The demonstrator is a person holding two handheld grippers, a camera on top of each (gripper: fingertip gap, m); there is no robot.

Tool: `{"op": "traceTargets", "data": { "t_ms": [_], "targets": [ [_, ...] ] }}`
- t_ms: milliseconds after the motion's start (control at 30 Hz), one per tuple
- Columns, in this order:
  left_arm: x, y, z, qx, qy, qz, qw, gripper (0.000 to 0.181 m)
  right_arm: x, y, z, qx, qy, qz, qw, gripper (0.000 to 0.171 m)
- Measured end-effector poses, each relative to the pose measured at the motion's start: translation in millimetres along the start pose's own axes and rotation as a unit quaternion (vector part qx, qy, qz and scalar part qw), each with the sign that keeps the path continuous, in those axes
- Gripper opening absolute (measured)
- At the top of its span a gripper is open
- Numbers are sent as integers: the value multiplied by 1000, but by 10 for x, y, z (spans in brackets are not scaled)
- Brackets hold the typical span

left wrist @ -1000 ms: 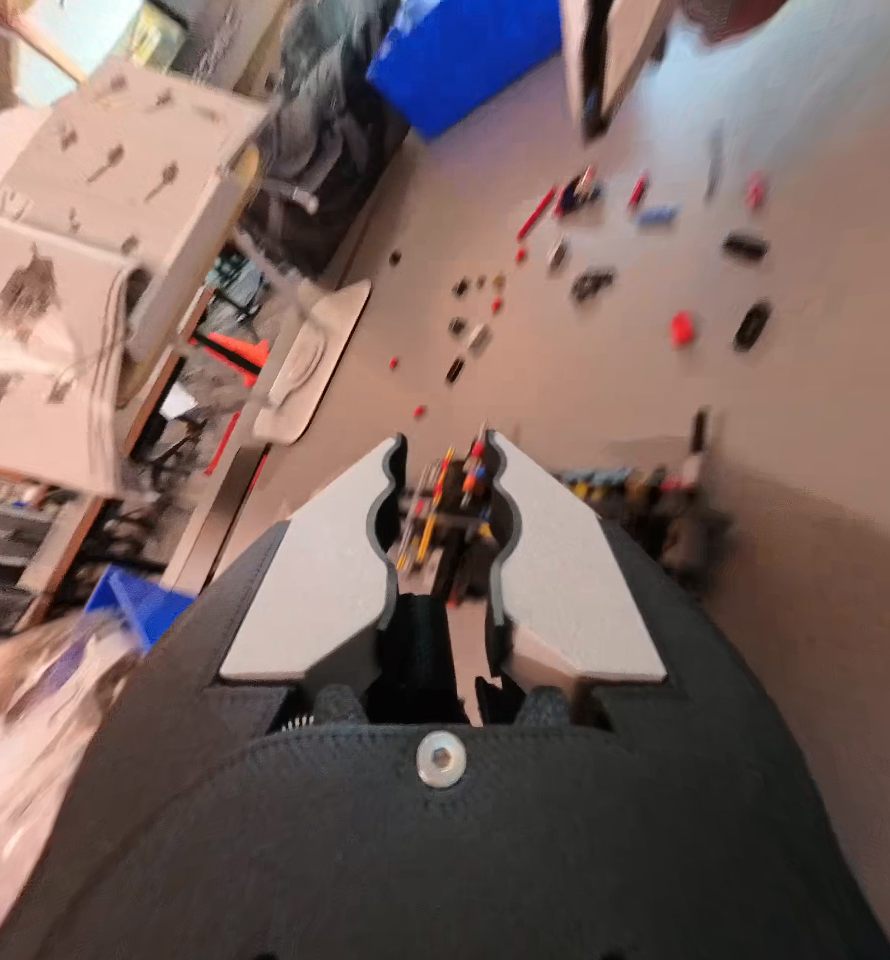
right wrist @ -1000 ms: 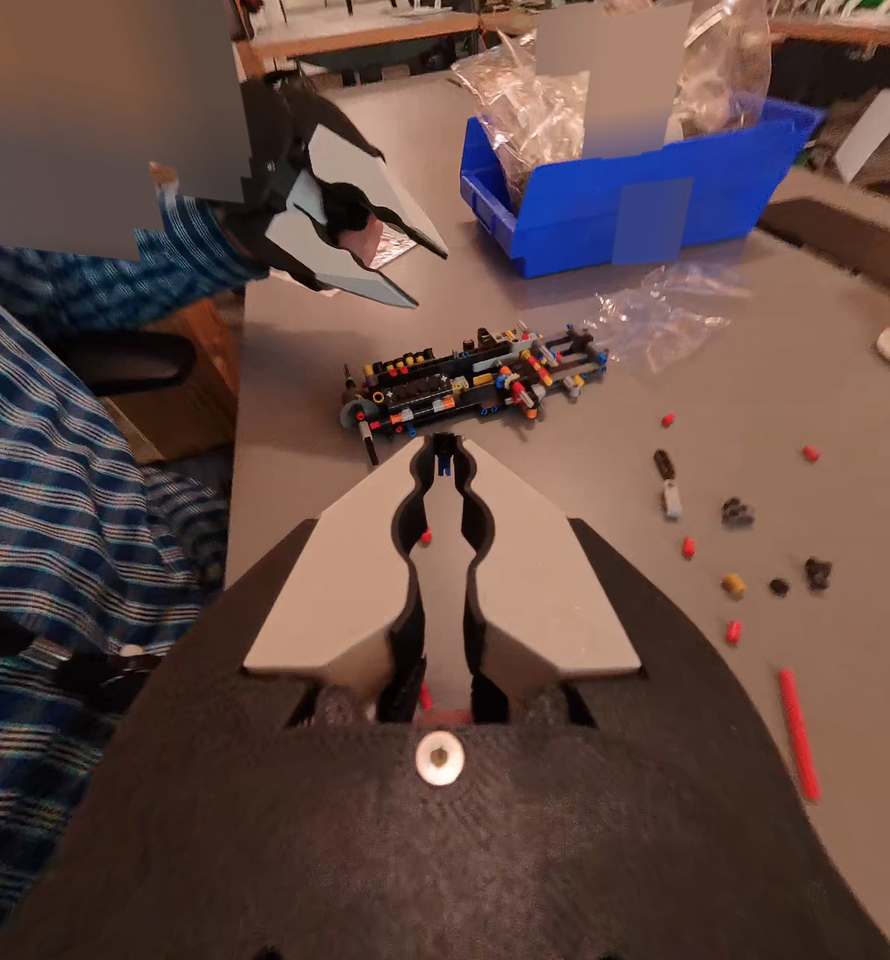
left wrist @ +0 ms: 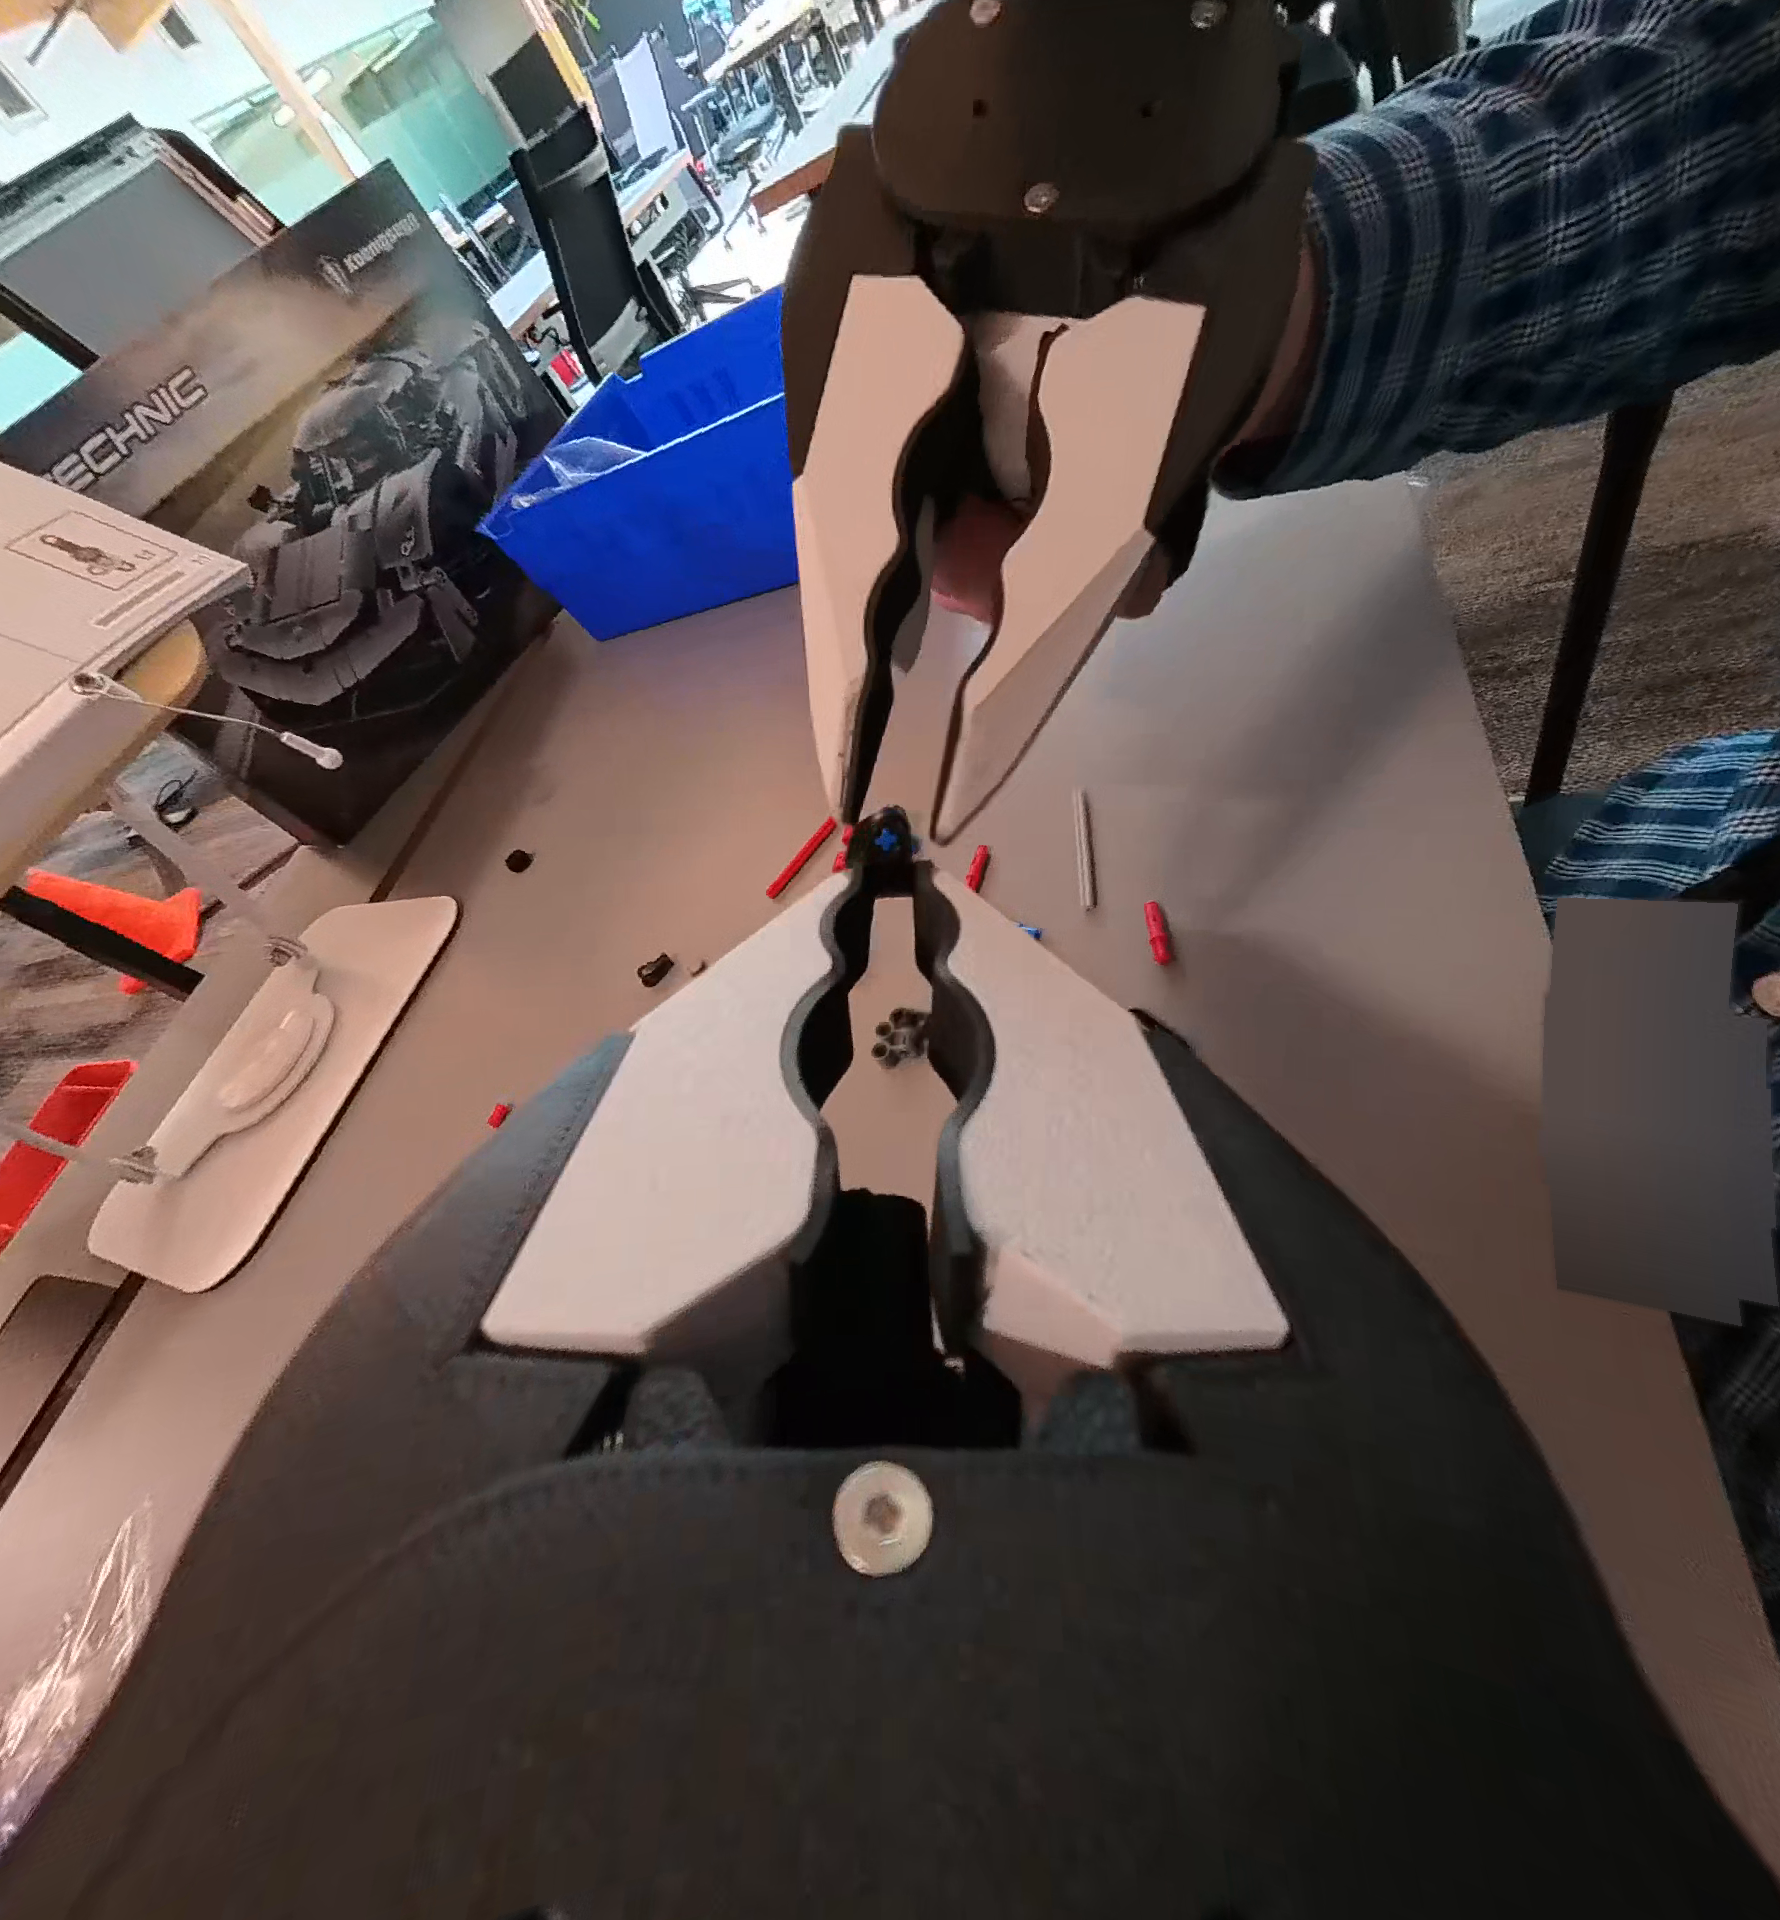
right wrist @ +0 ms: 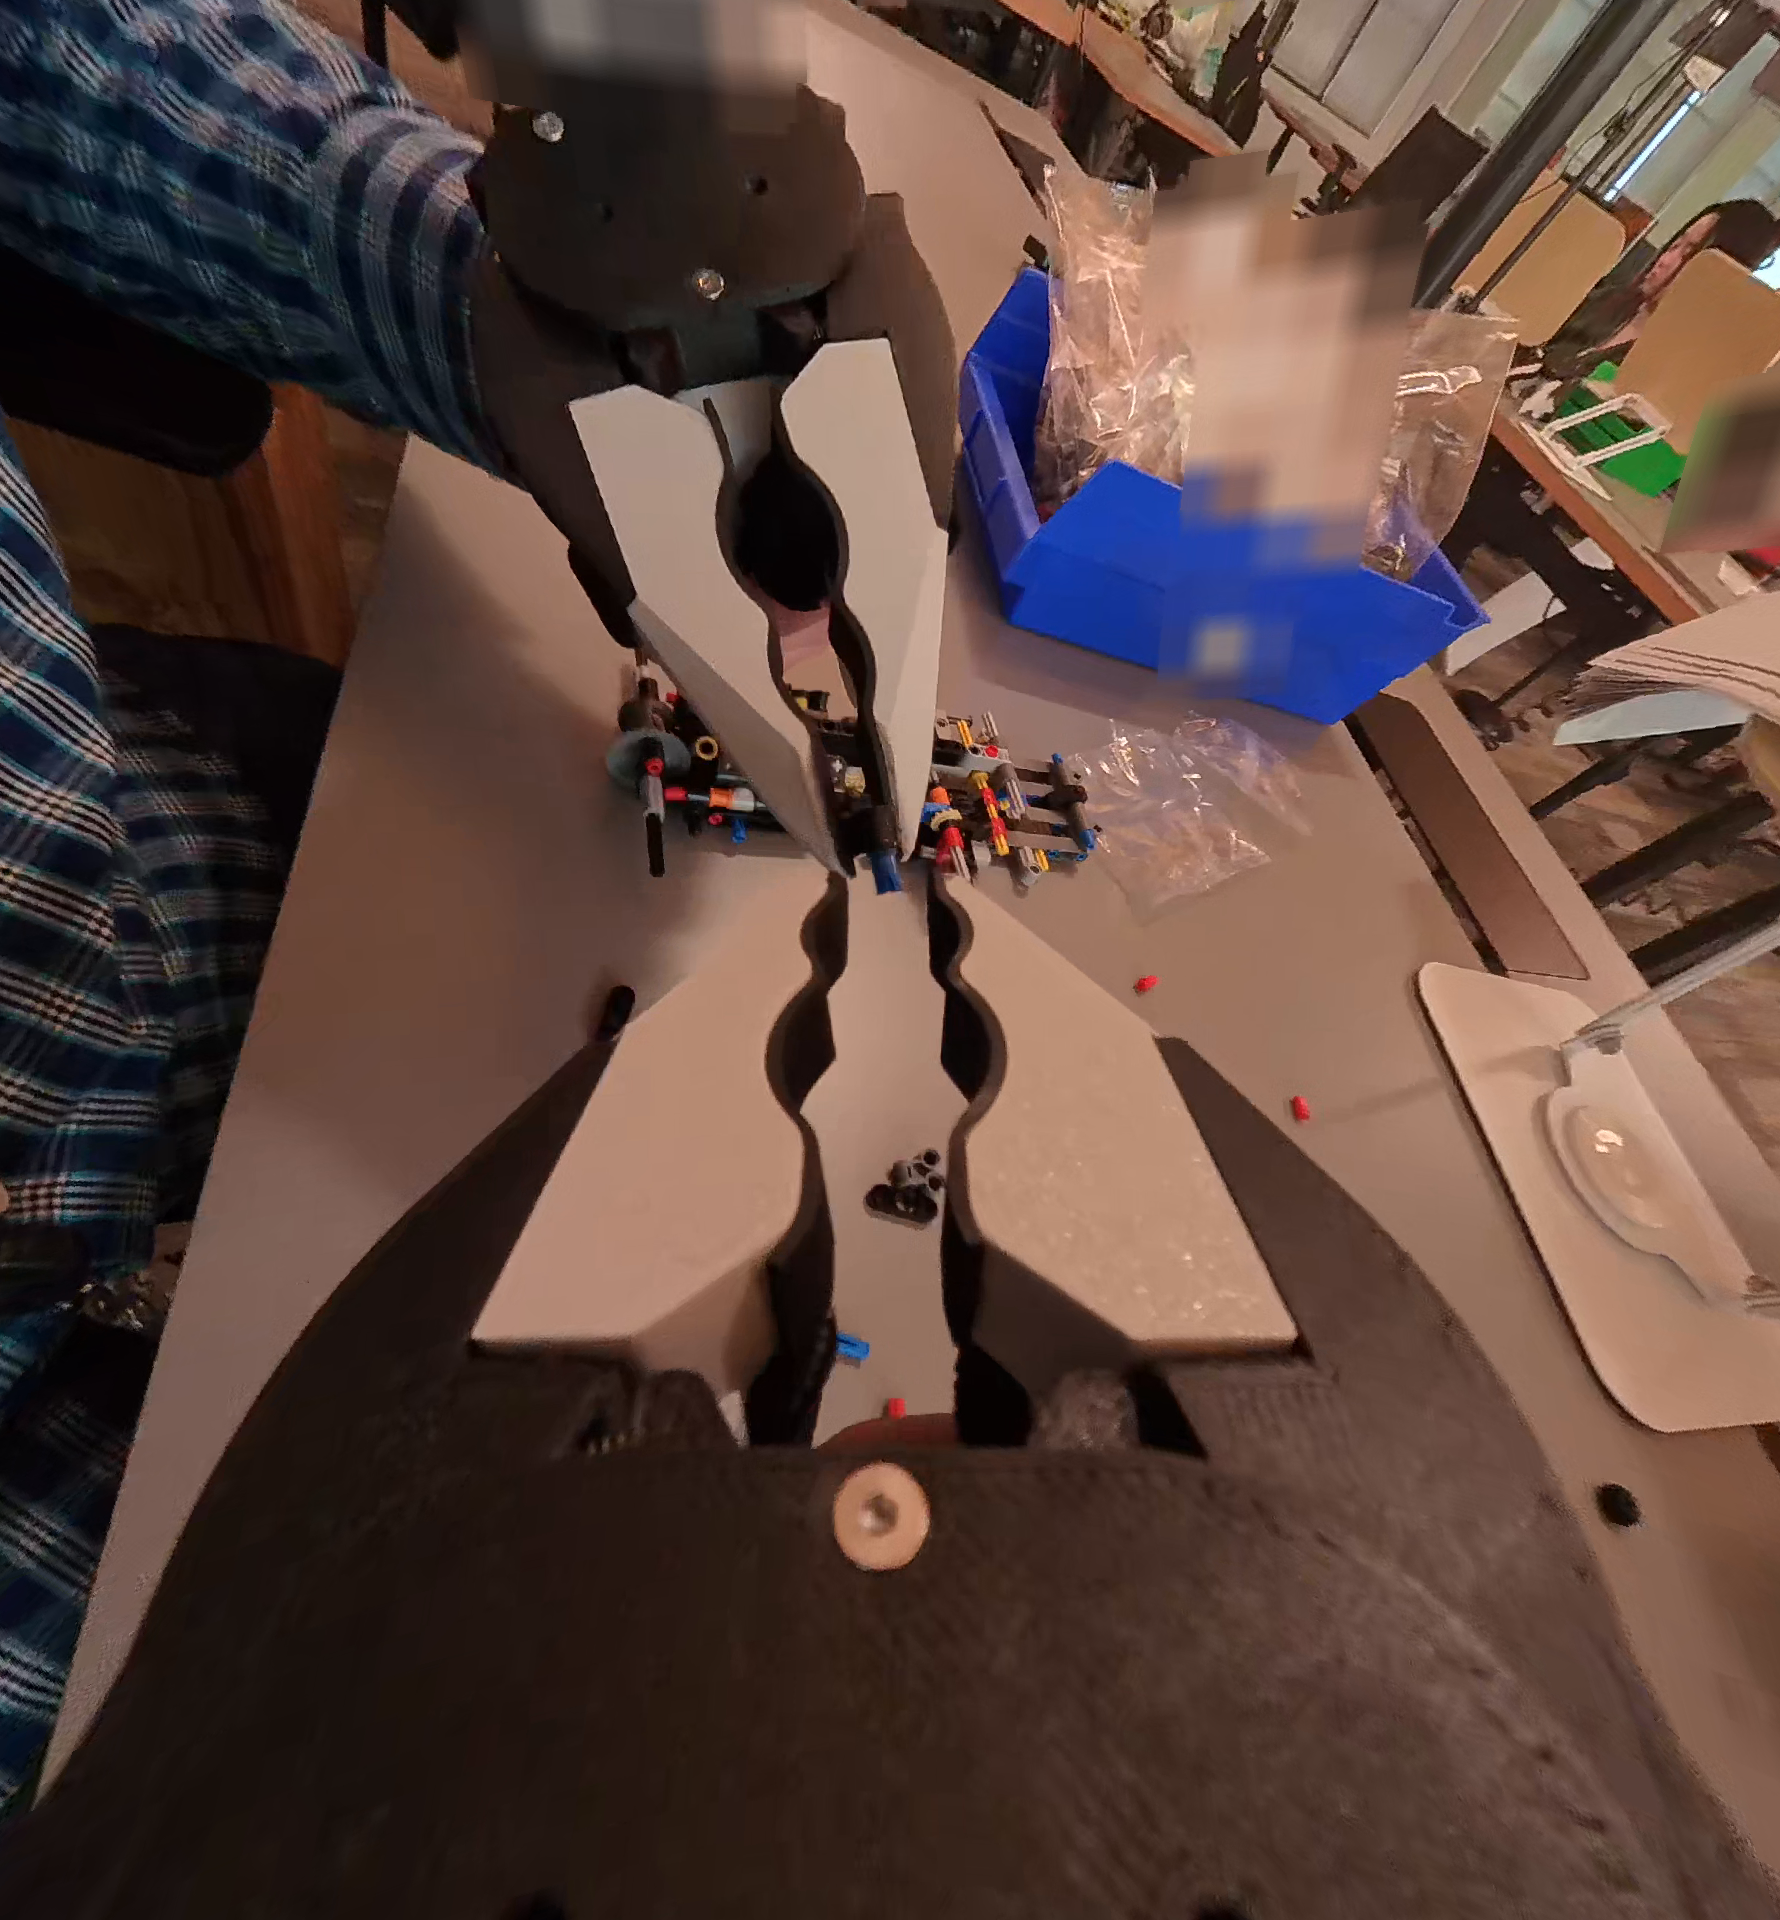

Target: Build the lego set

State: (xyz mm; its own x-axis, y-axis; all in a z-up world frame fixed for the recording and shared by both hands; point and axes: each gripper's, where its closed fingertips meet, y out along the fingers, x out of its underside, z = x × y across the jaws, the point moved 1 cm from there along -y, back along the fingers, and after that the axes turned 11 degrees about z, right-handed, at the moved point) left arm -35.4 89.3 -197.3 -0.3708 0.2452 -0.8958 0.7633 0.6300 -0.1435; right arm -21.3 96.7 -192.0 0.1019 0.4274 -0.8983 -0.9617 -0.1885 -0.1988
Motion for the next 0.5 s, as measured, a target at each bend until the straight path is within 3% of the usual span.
{"op": "traceTargets", "data": {
  "t_ms": [100,333,467,500],
  "targets": [
    [4,41,31,6,-3,-3,1000,7,21,4,-17,6,-40,-22,999,3],
    [23,94,55,7,2,-11,1000,7,73,-36,-32,17,-92,-63,994,2],
    [1,129,68,7,3,-17,1000,25,107,-54,-48,19,-119,-77,990,1],
    [-7,137,86,11,10,-18,1000,19,112,-59,-59,17,-122,-78,989,1]
  ]
}}
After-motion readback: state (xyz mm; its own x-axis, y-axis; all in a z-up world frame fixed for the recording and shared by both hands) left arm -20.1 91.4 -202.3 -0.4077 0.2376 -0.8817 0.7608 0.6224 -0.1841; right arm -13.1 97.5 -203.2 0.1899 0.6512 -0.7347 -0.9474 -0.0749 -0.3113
